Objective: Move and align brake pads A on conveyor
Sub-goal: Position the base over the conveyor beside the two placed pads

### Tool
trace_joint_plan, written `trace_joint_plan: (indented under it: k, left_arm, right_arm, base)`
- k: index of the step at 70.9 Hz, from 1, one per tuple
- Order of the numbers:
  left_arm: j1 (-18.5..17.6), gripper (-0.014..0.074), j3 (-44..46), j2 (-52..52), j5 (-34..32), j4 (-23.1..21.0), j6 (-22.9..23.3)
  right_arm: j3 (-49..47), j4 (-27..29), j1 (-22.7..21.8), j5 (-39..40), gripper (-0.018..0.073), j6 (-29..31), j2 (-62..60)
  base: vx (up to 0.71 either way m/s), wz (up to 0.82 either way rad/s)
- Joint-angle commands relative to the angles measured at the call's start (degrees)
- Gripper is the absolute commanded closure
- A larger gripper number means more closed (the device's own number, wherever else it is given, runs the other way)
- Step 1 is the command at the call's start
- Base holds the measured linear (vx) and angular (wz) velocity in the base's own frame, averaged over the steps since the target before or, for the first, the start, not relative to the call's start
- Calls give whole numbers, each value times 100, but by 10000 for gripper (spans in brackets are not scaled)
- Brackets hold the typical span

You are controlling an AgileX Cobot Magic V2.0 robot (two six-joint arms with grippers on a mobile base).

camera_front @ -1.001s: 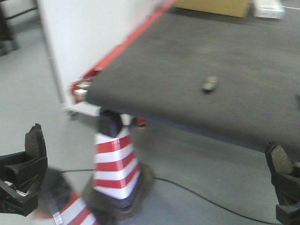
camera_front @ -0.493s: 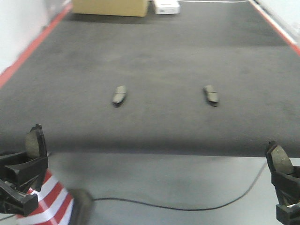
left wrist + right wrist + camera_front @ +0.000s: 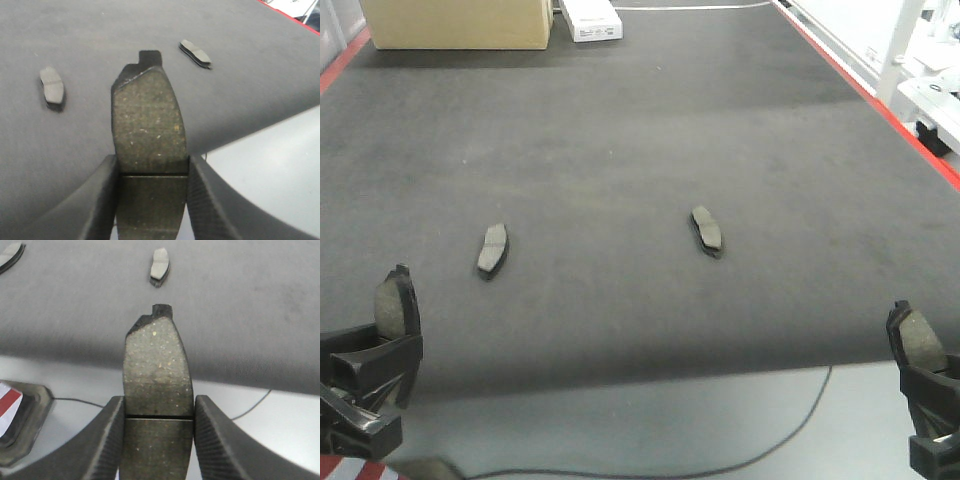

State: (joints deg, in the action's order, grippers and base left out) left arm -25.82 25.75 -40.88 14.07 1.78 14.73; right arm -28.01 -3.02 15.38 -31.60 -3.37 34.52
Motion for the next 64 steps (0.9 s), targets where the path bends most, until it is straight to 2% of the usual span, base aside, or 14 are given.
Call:
trace_joint_plan:
  k: [1,31,64]
  left_arm:
    - [-19,388,170,52,-528,-4,-7]
    - [-19,388,170,52,-528,-4,-7]
    - [-19,388,170,52,-528,-4,-7]
  right_arm:
    - [-174,-21,-26,473,517,41,0]
    - [-174,-21,-26,473,517,41,0]
    - [-174,-21,-26,473,517,41,0]
  base:
    - [24,6]
    - [26,18]
    - [13,2]
